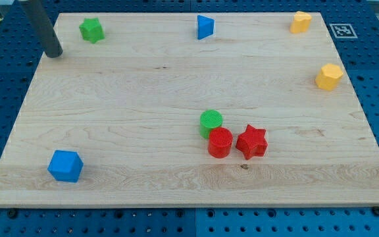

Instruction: Push green star towards green circle

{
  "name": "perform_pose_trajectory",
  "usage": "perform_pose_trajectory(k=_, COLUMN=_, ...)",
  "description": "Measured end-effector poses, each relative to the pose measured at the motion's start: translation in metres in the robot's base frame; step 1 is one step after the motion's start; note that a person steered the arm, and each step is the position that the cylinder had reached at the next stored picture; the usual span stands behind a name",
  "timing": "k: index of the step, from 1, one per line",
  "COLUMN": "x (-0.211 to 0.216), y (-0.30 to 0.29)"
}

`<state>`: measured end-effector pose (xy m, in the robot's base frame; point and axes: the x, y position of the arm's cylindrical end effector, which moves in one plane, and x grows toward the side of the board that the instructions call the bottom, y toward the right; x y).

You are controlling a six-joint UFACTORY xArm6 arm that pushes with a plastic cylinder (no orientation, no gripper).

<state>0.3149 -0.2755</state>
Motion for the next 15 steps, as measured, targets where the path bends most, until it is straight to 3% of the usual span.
perform_pose_trajectory(k=4, x=-0.07, y=0.008)
perform_pose_trajectory(k=15, x=-0.055, y=0.147)
